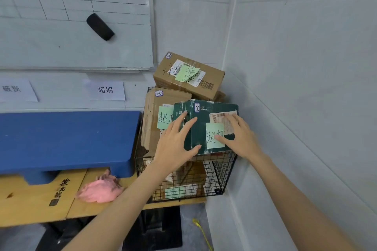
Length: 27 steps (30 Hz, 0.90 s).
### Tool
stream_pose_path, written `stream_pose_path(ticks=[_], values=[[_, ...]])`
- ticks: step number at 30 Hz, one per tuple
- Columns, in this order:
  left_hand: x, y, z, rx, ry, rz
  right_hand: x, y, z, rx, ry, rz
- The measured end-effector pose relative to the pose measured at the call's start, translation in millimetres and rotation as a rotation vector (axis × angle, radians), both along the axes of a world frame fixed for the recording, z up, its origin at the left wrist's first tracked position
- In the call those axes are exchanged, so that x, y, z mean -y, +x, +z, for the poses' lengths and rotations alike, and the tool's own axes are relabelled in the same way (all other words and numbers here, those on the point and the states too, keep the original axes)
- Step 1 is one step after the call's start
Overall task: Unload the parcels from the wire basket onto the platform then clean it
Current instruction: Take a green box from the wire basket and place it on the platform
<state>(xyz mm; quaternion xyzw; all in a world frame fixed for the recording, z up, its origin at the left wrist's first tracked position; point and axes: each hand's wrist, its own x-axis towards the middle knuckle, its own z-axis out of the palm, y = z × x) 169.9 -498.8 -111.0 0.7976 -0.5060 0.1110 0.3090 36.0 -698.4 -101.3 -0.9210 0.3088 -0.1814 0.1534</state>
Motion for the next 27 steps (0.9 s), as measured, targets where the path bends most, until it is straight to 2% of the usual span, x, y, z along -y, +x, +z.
stream_pose_path(ticks=[14,21,27], values=[[7,12,5,-0.083,-0.053,-0.079,33,-2,-9,0.032,0.161,-0.069],[5,17,7,-0.161,-0.106,-0.113,26,0,-10,0.211,0.264,-0.011],[0,27,22,-0.191,-0.176,-0.116,17,4,3,0.326,0.227,0.013]])
